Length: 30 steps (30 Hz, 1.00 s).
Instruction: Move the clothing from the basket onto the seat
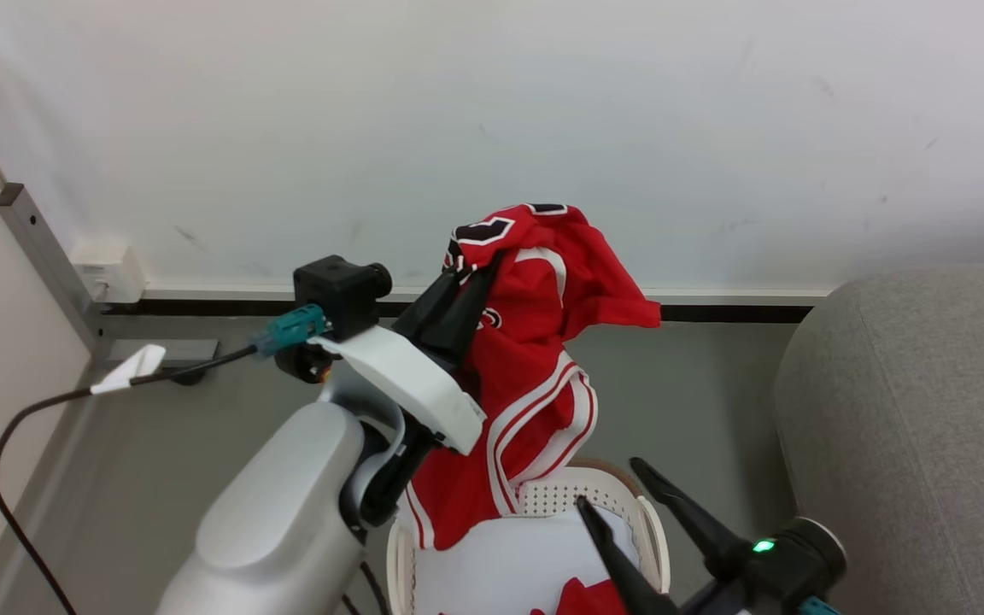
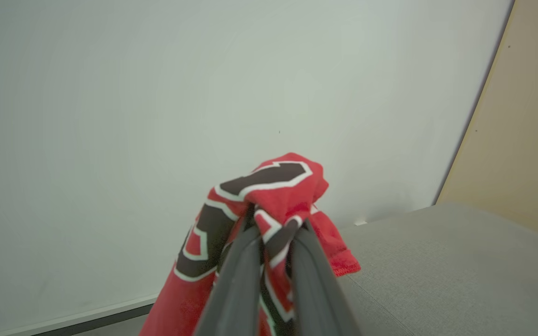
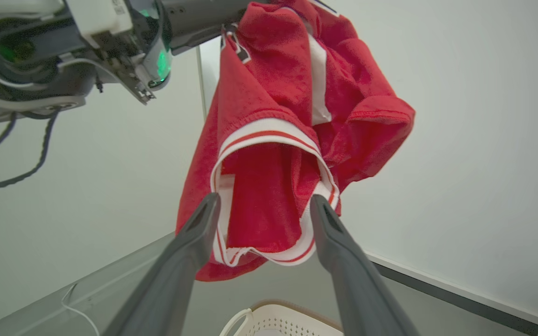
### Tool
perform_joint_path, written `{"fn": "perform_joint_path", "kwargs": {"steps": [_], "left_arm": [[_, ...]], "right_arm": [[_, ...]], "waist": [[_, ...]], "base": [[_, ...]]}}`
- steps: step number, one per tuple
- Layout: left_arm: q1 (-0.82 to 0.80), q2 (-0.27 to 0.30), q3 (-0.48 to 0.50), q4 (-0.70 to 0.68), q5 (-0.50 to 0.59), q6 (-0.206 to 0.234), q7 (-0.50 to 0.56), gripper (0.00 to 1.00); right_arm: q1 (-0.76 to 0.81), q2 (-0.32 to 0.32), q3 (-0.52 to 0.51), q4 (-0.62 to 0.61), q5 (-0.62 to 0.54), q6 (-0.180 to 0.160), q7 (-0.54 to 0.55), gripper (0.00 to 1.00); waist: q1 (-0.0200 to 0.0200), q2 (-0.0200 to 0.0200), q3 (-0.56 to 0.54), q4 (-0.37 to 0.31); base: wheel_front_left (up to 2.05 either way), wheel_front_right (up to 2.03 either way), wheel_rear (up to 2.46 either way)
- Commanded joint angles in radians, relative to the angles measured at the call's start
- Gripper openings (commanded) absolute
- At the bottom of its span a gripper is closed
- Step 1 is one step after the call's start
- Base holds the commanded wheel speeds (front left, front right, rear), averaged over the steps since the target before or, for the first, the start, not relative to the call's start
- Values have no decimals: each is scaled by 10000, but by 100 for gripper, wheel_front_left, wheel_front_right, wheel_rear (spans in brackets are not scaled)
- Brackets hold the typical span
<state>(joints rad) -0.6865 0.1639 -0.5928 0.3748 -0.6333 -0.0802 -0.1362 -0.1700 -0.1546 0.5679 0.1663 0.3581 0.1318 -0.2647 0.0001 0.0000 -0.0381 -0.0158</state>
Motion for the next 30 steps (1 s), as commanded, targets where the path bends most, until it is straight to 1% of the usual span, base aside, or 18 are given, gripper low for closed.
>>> {"fn": "perform_joint_path", "kwargs": {"steps": [1, 3, 4, 6, 10, 12, 16, 19, 22, 23, 24, 27, 30], "left_arm": [[58, -120, -67, -124, -121, -78, 54, 0], [23, -211, -176, -122, -134, -100, 91, 0], [23, -211, -176, -122, -134, -100, 91, 0], [-12, -335, -295, -120, -185, -140, 121, 0], [-86, -617, -645, -138, -292, -228, 207, 0], [-22, -772, -809, -188, -537, -273, 272, 0], [42, -983, -1172, -403, -918, -344, 389, 0], [73, -1062, -1446, -560, -1180, -364, 456, 0], [132, -1085, -1676, -679, -1421, -373, 529, 0], [143, -1096, -1739, -687, -1482, -353, 542, 0], [142, -1102, -1775, -678, -1522, -310, 536, 0], [155, -1106, -1792, -577, -1575, -218, 484, 0], [188, -1047, -1753, -445, -1600, -199, 425, 0]], "right_arm": [[-578, -38, 581, 296, 260, -21, 5, 100], [-1033, 5, 1160, 673, 510, -21, 6, 100], [-1033, 5, 1160, 673, 510, -21, 6, 100], [-1510, 119, 1684, 1076, 725, -21, 6, 100], [-2187, 431, 2220, 2264, 1270, -21, 6, 100], [-2536, 599, 2547, 2875, 1512, -21, 5, 100], [-2982, 836, 2682, 3963, 2029, -21, 5, 100], [-3226, 969, 2612, 4449, 2388, -21, 6, 100], [-3370, 1023, 2515, 4660, 2693, -21, 6, 100], [-3419, 1033, 2497, 4635, 2741, -21, 5, 38], [-3458, 1039, 2429, 4552, 2768, -21, 5, 0], [-3364, 1028, 2083, 4254, 2766, -21, 6, 0], [-3161, 1030, 1955, 4022, 2613, -21, 6, 0]], "waist": [[-1, 0, 13, 54], [-1, 0, 5, 145], [-1, 0, 5, 145], [-1, 0, -14, 273], [-1, 0, -51, 650], [-1, 0, -79, 872], [-1, 0, -126, 1345], [-1, 0, -160, 1681], [-1, 0, -166, 1968], [-1, 0, -164, 2049], [-1, 0, -159, 2114], [-1, 0, -143, 2201], [-1, 0, -132, 2190]], "base": [[0, 0, 0], [0, 0, 0], [0, 0, 0], [0, 0, 0], [0, 0, 0], [0, 0, 0], [0, 0, 0], [0, 0, 0], [0, 0, 0], [0, 0, 0], [0, 0, 0], [0, 0, 0], [0, 0, 0]]}}
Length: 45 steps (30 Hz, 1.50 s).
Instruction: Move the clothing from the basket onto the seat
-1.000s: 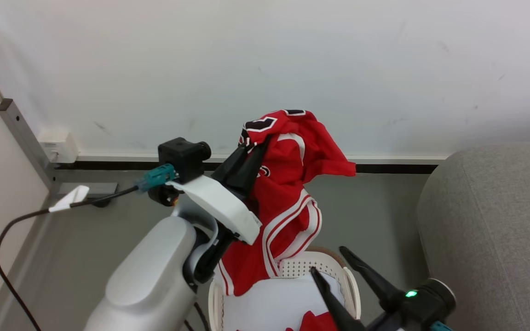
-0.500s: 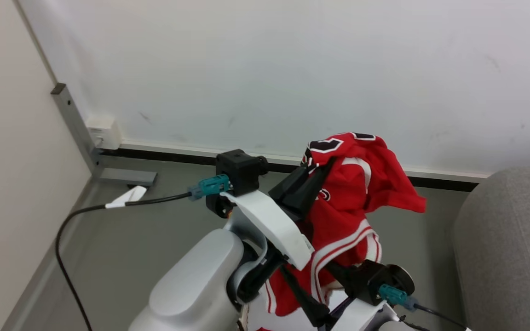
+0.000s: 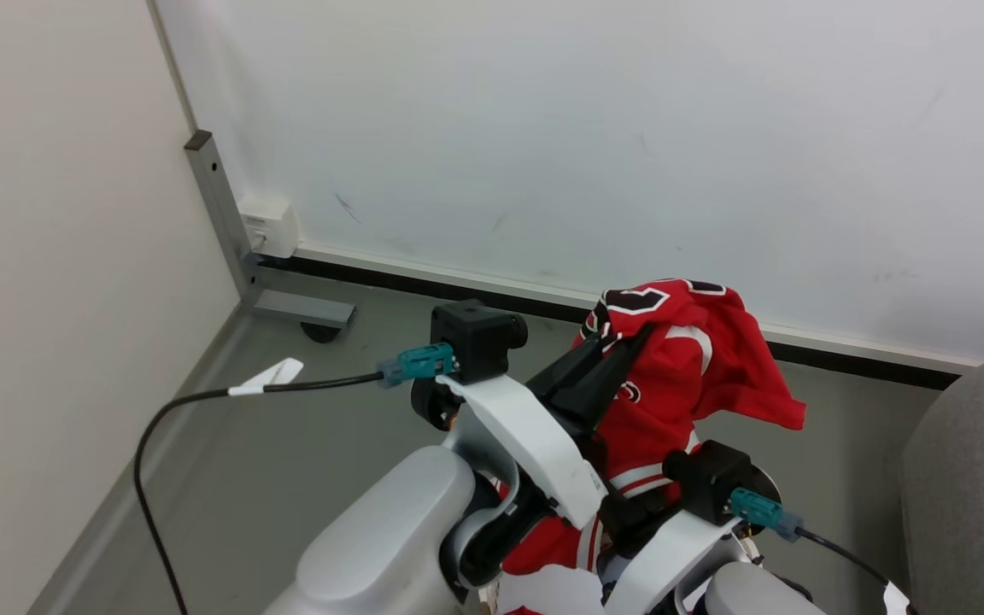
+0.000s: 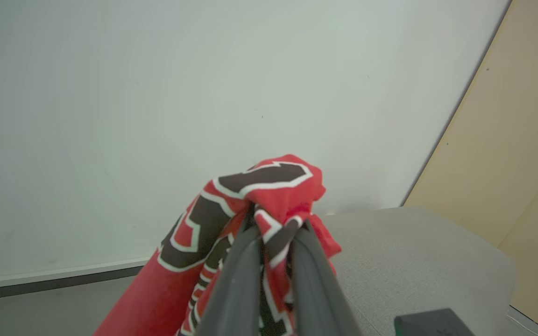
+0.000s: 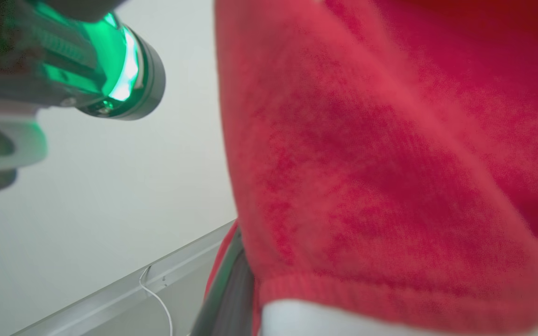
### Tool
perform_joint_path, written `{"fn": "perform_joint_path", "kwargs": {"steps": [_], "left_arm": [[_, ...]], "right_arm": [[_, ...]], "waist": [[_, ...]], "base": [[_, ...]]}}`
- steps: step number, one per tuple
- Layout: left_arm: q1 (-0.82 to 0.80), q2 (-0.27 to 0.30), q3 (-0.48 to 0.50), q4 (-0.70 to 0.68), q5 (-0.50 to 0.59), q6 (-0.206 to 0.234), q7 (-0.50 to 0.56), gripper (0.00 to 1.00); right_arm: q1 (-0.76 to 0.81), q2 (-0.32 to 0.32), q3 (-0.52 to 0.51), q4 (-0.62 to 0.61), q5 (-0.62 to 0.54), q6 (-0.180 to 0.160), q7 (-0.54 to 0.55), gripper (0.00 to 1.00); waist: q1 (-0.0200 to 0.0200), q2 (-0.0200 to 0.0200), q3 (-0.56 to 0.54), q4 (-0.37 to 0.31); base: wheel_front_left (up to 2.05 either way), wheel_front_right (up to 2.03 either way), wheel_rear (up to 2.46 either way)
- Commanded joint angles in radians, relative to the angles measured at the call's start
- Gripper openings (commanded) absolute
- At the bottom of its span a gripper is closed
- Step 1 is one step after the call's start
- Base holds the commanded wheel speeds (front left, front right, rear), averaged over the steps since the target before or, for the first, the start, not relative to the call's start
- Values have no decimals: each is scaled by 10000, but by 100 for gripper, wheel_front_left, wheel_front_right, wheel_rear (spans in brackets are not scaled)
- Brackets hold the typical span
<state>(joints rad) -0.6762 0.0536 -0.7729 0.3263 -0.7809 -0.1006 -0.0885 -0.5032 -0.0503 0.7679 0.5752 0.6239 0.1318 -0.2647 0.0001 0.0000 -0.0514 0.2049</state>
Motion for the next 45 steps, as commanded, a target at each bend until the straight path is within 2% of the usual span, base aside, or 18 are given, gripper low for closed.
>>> {"fn": "perform_joint_path", "kwargs": {"steps": [1, 9, 10, 11, 12, 21, 26, 30, 38, 45], "left_arm": [[103, 80, 46, 81, -112, 11, -90, 0], [324, 243, 94, 399, -222, 73, -229, 0], [360, 267, 104, 406, -236, 80, -233, 6], [398, 296, 102, 417, -236, 85, -230, 46], [453, 321, 107, 414, -249, 85, -248, 100], [950, 700, 67, 295, -258, 29, -520, 100], [1232, 959, 7, -59, -62, -115, -1121, 100], [1462, 1197, -15, -394, 118, -187, -1523, 100], [2069, 1527, 124, -818, 833, -253, -1754, 100], [2642, 1325, 657, -975, 1596, -292, -1757, 100]], "right_arm": [[199, -13, -111, -140, -87, -21, 5, 0], [927, -14, -1194, -1024, -818, -21, 5, 0], [1030, -32, -1312, -1140, -934, -21, 5, 0], [1130, -65, -1409, -1232, -1024, -21, 5, 0], [1230, -101, -1501, -1315, -1119, -21, 6, 0], [1876, -632, -2562, -2153, -1744, -21, 2, 0], [2258, -976, -3519, -2734, -2118, -21, 2, 0], [2501, -1278, -4053, -3233, -2454, -21, 3, 0], [2935, -1905, -4360, -3947, -2647, -21, 4, 0], [3349, -1985, -4686, -4445, -2777, -21, 4, 0]], "waist": [[-1, 0, -4, -37], [-1, 0, -51, -269], [-1, 0, -54, -330], [-1, 0, -56, -397], [-1, 0, -55, -473], [-1, 0, 47, -1258], [-1, 0, 111, -1828], [-1, 0, 156, -2433], [-1, 0, 206, -3867], [-1, 0, 377, -4976]], "base": [[0, 0, 0], [0, 0, 0], [0, 0, 0], [0, 0, 0], [0, 0, 0], [0, 0, 0], [0, 0, 0], [0, 0, 0], [0, 0, 0], [0, 0, 0]]}}
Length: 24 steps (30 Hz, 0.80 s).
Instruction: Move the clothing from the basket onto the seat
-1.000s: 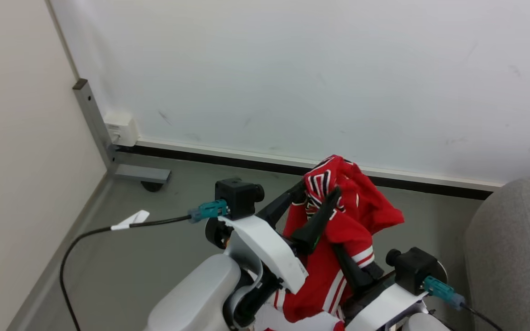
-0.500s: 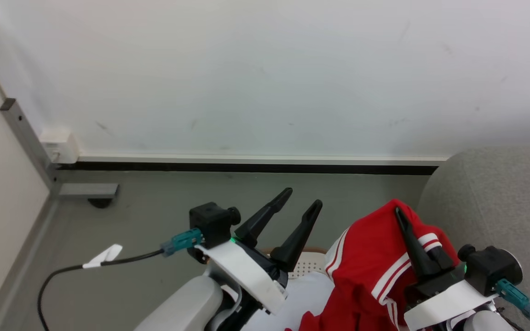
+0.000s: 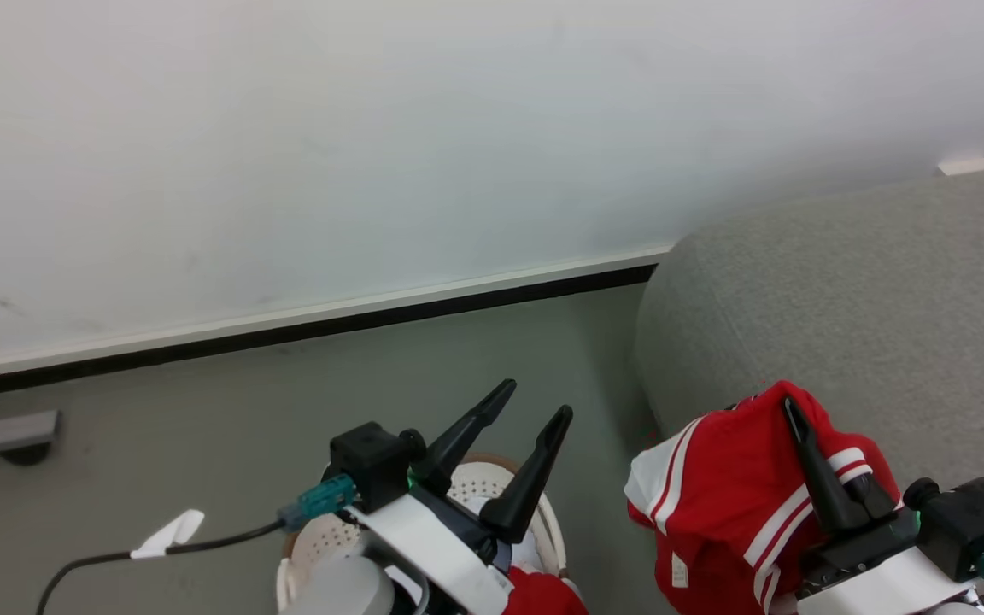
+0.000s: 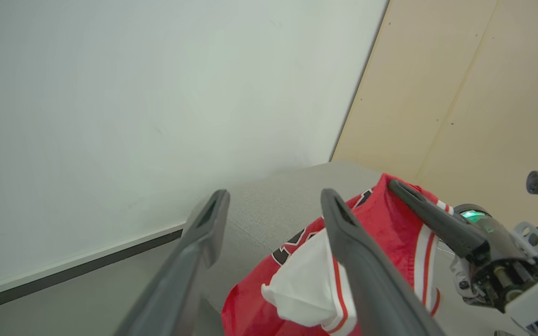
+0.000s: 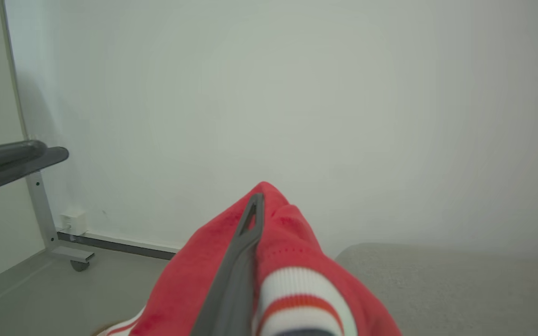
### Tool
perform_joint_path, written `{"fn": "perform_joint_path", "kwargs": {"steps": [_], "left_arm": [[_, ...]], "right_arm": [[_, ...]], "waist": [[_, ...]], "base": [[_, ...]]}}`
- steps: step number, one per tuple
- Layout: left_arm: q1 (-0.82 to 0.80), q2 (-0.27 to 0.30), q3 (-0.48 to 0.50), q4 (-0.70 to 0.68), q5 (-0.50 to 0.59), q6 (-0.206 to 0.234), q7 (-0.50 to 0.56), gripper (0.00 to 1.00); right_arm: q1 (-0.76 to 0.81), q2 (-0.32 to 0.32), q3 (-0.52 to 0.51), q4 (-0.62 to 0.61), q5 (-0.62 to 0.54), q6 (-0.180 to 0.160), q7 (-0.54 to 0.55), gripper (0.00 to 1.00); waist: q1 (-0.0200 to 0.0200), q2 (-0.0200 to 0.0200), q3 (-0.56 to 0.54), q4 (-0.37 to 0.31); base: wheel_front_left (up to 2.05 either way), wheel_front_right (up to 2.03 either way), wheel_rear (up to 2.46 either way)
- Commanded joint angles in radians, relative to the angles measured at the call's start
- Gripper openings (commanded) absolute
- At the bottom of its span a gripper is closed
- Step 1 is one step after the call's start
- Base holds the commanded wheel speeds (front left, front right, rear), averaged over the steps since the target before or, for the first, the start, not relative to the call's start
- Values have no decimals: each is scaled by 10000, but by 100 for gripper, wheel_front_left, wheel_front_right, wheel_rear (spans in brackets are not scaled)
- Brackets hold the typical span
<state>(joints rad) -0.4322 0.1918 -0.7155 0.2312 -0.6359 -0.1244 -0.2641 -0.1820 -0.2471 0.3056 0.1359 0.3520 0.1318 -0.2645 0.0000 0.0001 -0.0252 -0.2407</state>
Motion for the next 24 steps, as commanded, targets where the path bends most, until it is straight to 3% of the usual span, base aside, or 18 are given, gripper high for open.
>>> {"fn": "perform_joint_path", "kwargs": {"steps": [1, 10, 24], "left_arm": [[258, -82, 144, -27, 276, -61, -1, 100], [547, -193, 252, 135, 1810, -11, -3, 100], [597, -402, 526, 553, 2400, -57, -5, 100]], "right_arm": [[175, -13, -71, -86, -63, -21, 2, 0], [186, 82, -123, -328, -87, -21, 2, 0], [-761, -200, 22, -506, -176, -21, 2, 0]], "waist": [[0, -1, 141, -657], [0, -1, 301, -1437], [0, -1, 616, -1584]], "base": [[0, 0, 0], [0, 0, 0], [0, 0, 0]]}}
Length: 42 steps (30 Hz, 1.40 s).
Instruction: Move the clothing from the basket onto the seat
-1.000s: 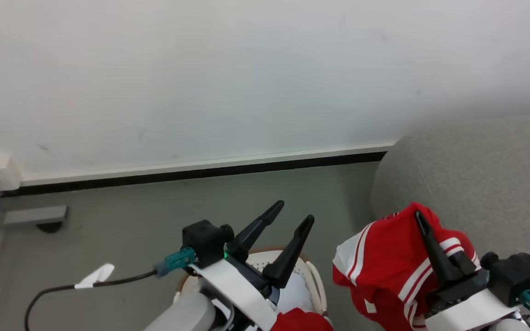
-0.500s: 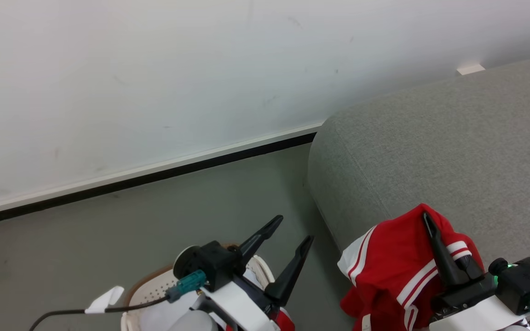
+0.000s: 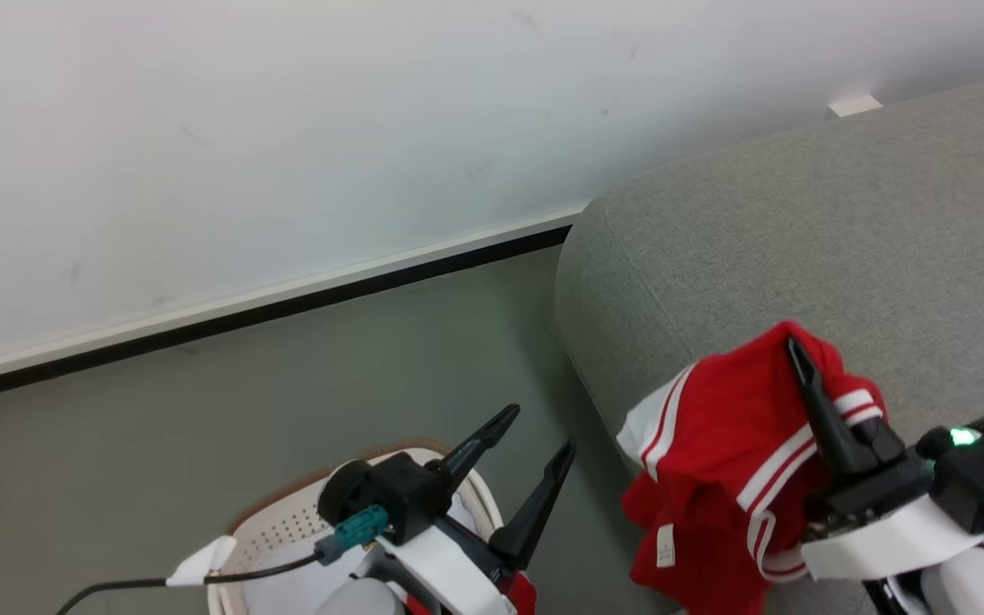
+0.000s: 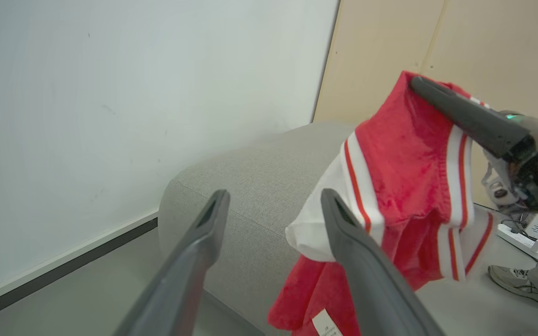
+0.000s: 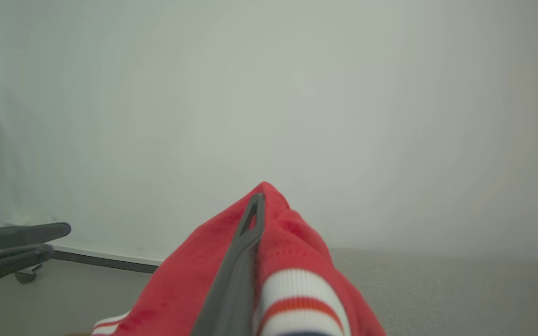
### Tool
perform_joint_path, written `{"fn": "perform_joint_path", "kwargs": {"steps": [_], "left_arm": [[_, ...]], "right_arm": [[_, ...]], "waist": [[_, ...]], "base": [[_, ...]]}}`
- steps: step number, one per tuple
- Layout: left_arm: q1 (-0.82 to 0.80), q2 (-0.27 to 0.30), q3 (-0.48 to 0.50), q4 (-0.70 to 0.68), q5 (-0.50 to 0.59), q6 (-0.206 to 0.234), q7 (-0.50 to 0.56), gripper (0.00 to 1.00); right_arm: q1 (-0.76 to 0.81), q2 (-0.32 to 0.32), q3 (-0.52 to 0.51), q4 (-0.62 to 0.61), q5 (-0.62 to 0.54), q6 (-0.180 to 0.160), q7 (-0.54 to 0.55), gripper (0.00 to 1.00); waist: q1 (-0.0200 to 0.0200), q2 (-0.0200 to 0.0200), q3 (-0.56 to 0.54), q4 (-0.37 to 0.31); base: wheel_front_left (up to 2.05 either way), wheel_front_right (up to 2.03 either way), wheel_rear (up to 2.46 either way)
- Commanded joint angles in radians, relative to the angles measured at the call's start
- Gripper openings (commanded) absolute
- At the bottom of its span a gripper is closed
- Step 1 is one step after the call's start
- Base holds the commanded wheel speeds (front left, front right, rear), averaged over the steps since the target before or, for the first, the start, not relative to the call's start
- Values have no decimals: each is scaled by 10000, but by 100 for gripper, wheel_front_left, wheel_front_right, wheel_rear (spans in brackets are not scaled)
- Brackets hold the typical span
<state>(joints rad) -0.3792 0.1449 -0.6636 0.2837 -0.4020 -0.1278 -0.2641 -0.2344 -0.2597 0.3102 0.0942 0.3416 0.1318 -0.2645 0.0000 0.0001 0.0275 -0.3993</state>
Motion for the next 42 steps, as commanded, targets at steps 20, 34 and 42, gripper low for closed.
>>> {"fn": "perform_joint_path", "kwargs": {"steps": [20, 34, 42], "left_arm": [[-1735, 1528, -437, -554, 5, -13, 39, 100], [-2354, 2120, -620, -950, 1, -14, 73, 100], [-2455, 1939, -715, -707, -96, -9, 22, 100]], "right_arm": [[-6971, -2450, -2333, 1284, 2421, -22, 674, 0], [-8566, -4091, -2922, 4312, 412, -22, 2284, 0], [-7949, -3978, -3314, 7090, -336, -23, 3578, 28]], "waist": [[0, -1, 4462, 1024], [0, -1, 6298, 1890], [0, -1, 6224, 2298]], "base": [[0, 0, 0], [0, 0, 0], [0, 0, 0]]}}
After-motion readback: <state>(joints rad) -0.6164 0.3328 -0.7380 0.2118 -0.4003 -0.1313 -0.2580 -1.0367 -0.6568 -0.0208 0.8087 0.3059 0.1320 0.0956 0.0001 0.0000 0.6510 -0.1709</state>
